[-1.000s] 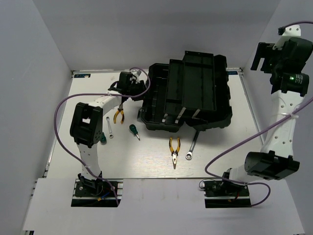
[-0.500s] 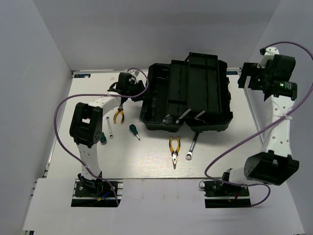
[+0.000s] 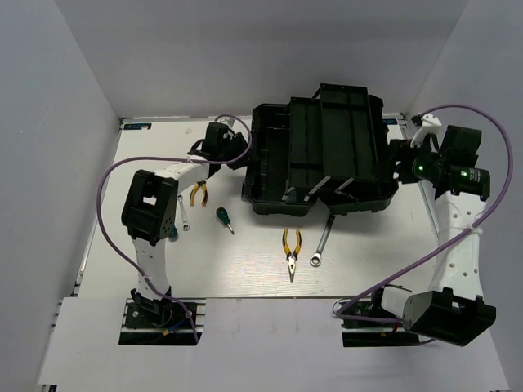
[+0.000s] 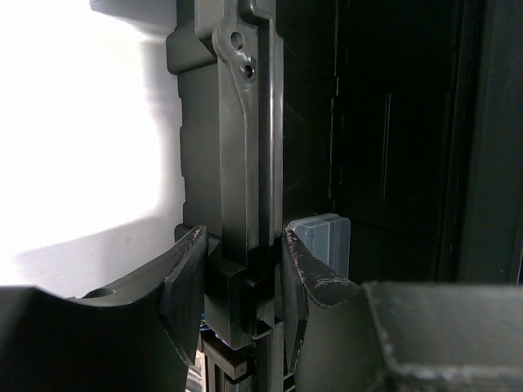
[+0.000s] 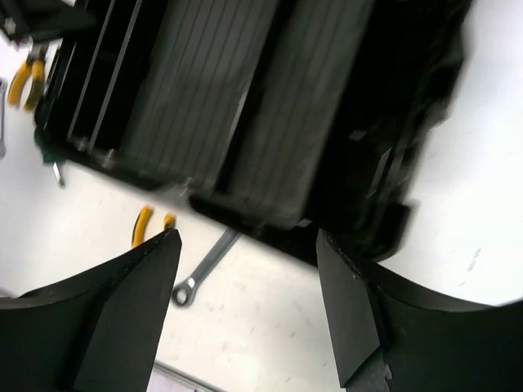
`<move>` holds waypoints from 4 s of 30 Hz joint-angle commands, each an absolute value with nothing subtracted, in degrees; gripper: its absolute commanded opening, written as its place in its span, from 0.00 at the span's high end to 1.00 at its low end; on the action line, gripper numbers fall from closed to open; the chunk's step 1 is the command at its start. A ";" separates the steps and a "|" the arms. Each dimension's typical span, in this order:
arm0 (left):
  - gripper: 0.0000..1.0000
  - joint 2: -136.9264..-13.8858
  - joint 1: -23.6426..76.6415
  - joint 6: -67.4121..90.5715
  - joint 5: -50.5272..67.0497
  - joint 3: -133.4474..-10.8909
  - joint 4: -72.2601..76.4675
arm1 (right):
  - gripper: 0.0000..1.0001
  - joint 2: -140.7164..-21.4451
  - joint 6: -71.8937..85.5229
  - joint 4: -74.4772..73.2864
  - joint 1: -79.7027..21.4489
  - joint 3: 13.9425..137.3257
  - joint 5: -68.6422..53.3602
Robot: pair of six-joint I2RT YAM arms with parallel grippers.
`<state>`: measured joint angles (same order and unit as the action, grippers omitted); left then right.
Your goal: Sort the tools into containers
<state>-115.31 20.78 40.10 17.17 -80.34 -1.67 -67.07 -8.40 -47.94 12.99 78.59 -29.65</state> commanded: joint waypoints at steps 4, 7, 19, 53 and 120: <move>0.65 -118.29 24.16 46.32 14.68 -84.19 -2.37 | 0.27 -63.90 -11.16 -49.92 13.01 73.48 -31.56; 0.63 -118.83 24.78 46.32 14.68 -85.08 -2.99 | 0.27 -63.11 -11.43 -50.18 13.01 72.25 -31.29; 0.18 -112.95 24.26 42.11 14.15 -83.58 -5.62 | 0.17 -59.42 -17.22 -54.93 12.83 68.92 -35.77; 0.52 -52.40 30.50 7.83 10.99 -51.42 -24.17 | 1.00 -47.20 -13.71 -51.42 -4.55 48.26 -24.45; 0.33 -46.23 29.44 8.96 4.57 -39.90 -22.94 | 0.37 -72.07 8.79 -18.80 -45.18 33.49 19.34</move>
